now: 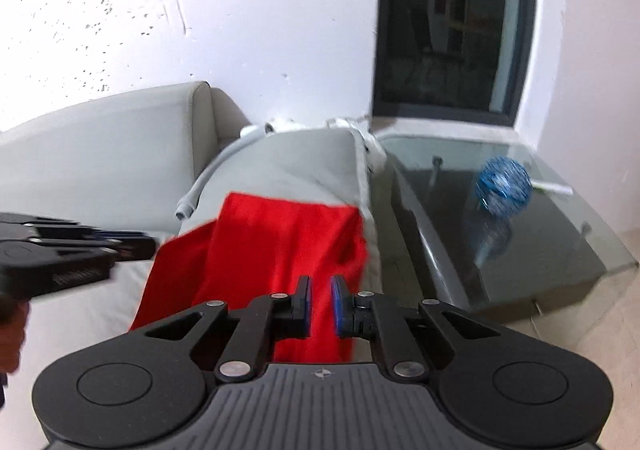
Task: Fold clothes
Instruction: 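Carry the folded red garment with both grippers onto the red stack on the sofa arm and open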
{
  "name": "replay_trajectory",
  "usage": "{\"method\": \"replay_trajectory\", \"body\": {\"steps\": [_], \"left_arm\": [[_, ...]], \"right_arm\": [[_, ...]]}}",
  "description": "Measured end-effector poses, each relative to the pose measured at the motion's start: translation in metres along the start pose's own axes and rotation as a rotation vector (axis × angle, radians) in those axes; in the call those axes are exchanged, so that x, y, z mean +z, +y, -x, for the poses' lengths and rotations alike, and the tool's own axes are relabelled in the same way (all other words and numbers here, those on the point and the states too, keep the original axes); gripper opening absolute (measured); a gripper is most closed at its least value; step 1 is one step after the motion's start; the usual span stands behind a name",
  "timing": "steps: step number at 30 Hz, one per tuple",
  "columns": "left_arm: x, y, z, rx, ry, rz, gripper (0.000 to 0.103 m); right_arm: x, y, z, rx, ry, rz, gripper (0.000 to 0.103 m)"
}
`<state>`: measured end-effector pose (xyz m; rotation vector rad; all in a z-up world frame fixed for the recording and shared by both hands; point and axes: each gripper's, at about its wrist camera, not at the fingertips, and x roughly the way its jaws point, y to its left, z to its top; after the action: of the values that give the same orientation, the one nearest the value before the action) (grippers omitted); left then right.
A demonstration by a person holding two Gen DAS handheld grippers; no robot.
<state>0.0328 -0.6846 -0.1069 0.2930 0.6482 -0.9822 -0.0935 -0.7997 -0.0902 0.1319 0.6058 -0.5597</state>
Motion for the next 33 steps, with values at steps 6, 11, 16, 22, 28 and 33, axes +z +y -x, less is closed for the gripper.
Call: {"method": "replay_trajectory", "body": {"steps": [6, 11, 16, 22, 28, 33], "left_arm": [[-0.004, 0.011, -0.053, 0.053, 0.17, 0.044, 0.015], [-0.002, 0.013, -0.018, 0.008, 0.093, -0.015, 0.015], [-0.026, -0.001, 0.033, -0.137, 0.055, -0.055, 0.017], [-0.052, -0.023, 0.032, -0.123, 0.111, -0.011, 0.017], [-0.062, -0.029, 0.003, -0.045, 0.29, 0.027, 0.018], [-0.035, -0.036, 0.052, -0.006, 0.24, -0.067, 0.033]], "right_arm": [[-0.006, -0.002, -0.038, -0.049, 0.104, -0.011, 0.014], [-0.001, -0.009, -0.015, -0.019, 0.105, -0.04, 0.014], [-0.012, -0.012, 0.041, 0.059, 0.112, -0.076, 0.017], [-0.038, 0.0, 0.052, 0.071, 0.201, -0.087, 0.017], [-0.053, 0.0, 0.02, 0.006, 0.324, -0.154, 0.017], [-0.024, -0.001, 0.066, 0.015, 0.258, -0.13, 0.036]]}}
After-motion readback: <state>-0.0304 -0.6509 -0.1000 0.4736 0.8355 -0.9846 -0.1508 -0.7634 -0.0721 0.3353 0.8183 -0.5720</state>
